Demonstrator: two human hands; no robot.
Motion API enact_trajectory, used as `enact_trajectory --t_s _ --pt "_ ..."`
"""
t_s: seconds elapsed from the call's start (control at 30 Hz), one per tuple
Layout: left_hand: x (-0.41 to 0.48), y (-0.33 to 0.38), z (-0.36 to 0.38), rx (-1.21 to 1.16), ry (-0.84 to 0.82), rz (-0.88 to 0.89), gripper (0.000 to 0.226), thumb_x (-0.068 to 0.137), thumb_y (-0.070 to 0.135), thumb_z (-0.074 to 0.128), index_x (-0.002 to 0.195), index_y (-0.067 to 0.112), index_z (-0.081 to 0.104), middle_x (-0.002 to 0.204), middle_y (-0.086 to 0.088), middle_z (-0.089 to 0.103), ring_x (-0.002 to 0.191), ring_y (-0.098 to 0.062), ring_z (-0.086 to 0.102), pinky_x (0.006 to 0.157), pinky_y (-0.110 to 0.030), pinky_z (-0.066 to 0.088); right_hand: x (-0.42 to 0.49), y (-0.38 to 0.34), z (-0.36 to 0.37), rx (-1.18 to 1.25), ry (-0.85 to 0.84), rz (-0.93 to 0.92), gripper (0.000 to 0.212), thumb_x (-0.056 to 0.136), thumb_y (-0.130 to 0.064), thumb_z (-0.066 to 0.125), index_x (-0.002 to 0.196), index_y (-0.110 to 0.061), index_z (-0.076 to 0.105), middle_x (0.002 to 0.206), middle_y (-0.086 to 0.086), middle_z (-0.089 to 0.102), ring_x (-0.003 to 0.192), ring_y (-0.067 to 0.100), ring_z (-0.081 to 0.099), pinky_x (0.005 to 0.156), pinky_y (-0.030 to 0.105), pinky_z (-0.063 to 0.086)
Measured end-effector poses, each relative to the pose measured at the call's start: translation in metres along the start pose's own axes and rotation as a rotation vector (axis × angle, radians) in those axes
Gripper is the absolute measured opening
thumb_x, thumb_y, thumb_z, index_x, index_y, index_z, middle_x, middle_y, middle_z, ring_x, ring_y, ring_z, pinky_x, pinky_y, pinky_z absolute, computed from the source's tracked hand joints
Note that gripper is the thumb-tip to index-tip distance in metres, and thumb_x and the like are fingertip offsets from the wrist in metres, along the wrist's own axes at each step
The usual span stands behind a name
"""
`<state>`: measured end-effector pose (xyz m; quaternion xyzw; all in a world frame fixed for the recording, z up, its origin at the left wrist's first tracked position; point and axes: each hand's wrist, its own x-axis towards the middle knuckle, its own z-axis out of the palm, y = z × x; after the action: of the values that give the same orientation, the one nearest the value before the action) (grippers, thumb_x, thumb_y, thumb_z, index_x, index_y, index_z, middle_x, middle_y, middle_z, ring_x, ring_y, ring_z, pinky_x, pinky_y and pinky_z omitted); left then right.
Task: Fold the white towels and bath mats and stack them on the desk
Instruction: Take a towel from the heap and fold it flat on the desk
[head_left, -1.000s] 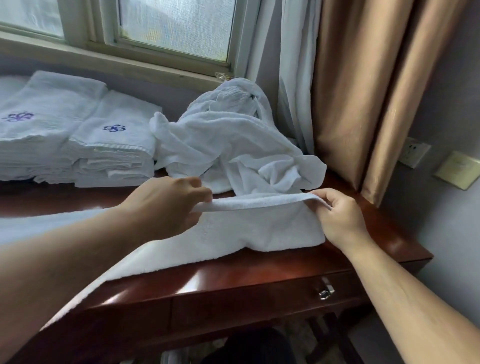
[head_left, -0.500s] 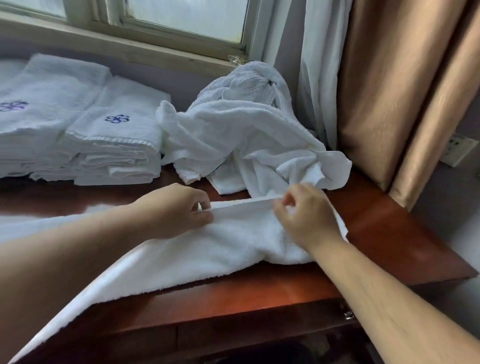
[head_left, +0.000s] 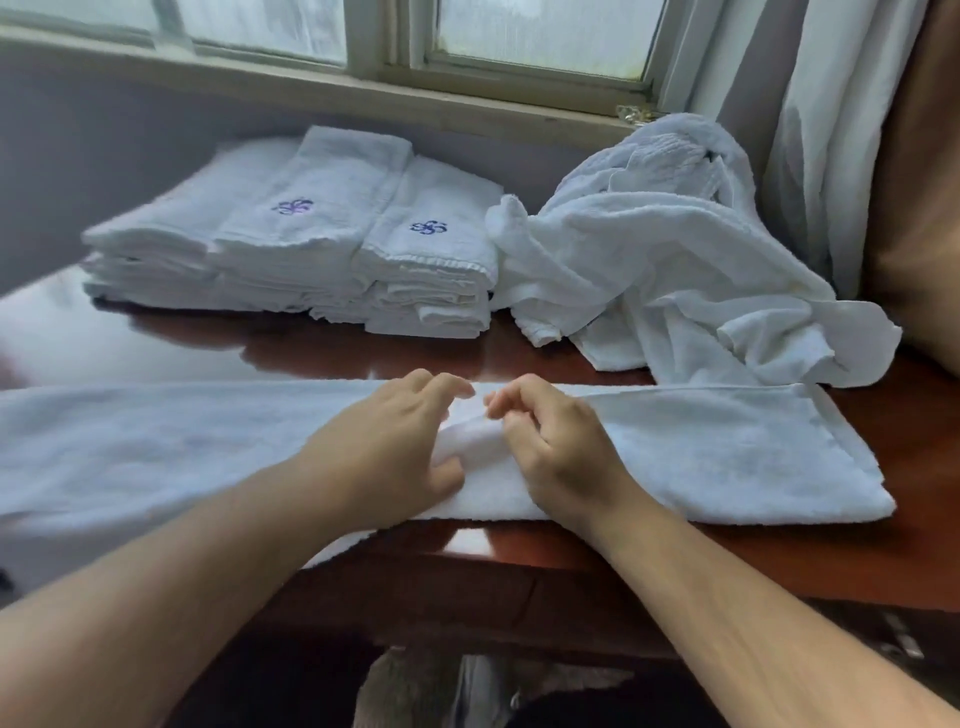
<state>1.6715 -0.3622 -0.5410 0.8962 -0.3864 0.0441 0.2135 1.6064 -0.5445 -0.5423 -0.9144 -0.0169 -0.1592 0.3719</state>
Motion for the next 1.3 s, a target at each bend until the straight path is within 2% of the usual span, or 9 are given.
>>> enact_trajectory --t_s 0.1,0.33,0.47,0.57,0.63,0.77,0.97,1.1,1.3 --pt "-0.04 -0.024 -0.02 0.063 0.052 -0.045 0.057 0.081 0.036 0.063 0.132 0.034 0.038 0.109 0.018 0.039 0.101 0.0 0.036 0.085 -0.021 0.033 0.0 -0.005 0.016 -0.156 -0.078 0.003 0.018 0.095 -0.017 0.045 0.094 -0.025 0.06 0.104 -0.003 0.068 0.104 0.018 0.059 0.091 0.039 0.047" --pt "-0.088 -0.075 -0.075 0.26 -0.081 -0.214 0.043 0.08 0.027 0.061 0.12 0.04 0.05 0.116 0.022 0.052 0.109 -0.007 0.047 0.09 -0.02 0.039 0.008 -0.031 0.029 -0.535 -0.108 0.03 0.025 0.087 -0.034 0.047 0.109 -0.023 0.049 0.07 -0.008 0.058 0.074 0.022 0.055 0.073 0.036 0.039" --pt "-0.09 -0.083 -0.096 0.255 -0.102 -0.275 0.031 0.081 0.019 0.058 0.105 0.039 0.055 0.084 0.027 0.049 0.084 0.001 0.048 0.064 -0.005 0.033 0.011 -0.064 0.06 -0.5 -0.259 -0.136 0.067 0.089 -0.061 0.054 0.147 -0.029 0.04 0.136 -0.007 0.056 0.133 0.019 0.043 0.12 0.051 0.02" --pt "-0.09 -0.082 -0.098 0.273 -0.081 -0.25 0.038 0.083 0.012 0.055 0.106 0.042 0.057 0.079 0.025 0.047 0.076 0.022 0.043 0.073 0.005 0.026 0.019 -0.088 0.087 -0.388 -0.264 -0.308 0.043 0.091 -0.052 0.062 0.128 -0.03 0.056 0.121 -0.009 0.061 0.121 0.017 0.051 0.108 0.04 0.035" --pt "-0.092 -0.088 -0.104 0.252 -0.104 -0.287 0.04 0.083 0.011 0.053 0.107 0.042 0.057 0.086 0.021 0.054 0.08 0.012 0.048 0.063 -0.007 0.036 0.027 -0.096 0.096 -0.384 -0.242 -0.335 0.013 0.09 -0.033 0.062 0.101 -0.028 0.055 0.097 -0.008 0.057 0.097 0.021 0.055 0.086 0.036 0.043" --pt "-0.107 -0.111 -0.13 0.285 -0.077 -0.402 0.035 0.082 0.014 0.053 0.103 0.041 0.052 0.093 0.016 0.055 0.093 -0.014 0.053 0.073 -0.032 0.045 0.039 -0.093 0.1 -0.401 -0.224 -0.273 0.024 0.084 -0.02 0.063 0.081 -0.028 0.041 0.086 -0.011 0.047 0.083 0.018 0.048 0.076 0.035 0.04" --pt "-0.129 -0.15 -0.164 0.46 -0.148 -0.633 0.028 0.082 0.011 0.048 0.094 0.034 0.058 0.089 0.012 0.056 0.084 -0.014 0.053 0.068 -0.032 0.046 0.054 -0.094 0.096 -0.405 -0.284 -0.213 0.023 0.08 -0.038 0.062 0.073 -0.028 0.042 0.079 -0.01 0.052 0.075 0.012 0.05 0.067 0.034 0.035" --pt "-0.129 -0.17 -0.161 0.162 0.149 -0.6 0.027 0.087 0.012 0.049 0.083 0.037 0.059 0.083 0.014 0.061 0.078 -0.006 0.054 0.062 -0.022 0.039 0.064 -0.102 0.102 -0.344 -0.395 -0.19 0.055 0.072 -0.083 0.042 0.076 -0.03 0.052 0.077 -0.011 0.058 0.072 0.005 0.052 0.063 0.03 0.032" --pt "-0.117 -0.197 -0.132 -0.547 0.509 -0.652 0.029 0.099 0.013 0.044 0.098 0.035 0.064 0.075 0.015 0.067 0.064 -0.004 0.057 0.061 -0.023 0.045 0.072 -0.11 0.113 -0.126 -0.479 -0.176 0.056 0.091 -0.076 0.035 0.077 -0.028 0.06 0.085 -0.014 0.059 0.08 0.007 0.055 0.075 0.028 0.043"
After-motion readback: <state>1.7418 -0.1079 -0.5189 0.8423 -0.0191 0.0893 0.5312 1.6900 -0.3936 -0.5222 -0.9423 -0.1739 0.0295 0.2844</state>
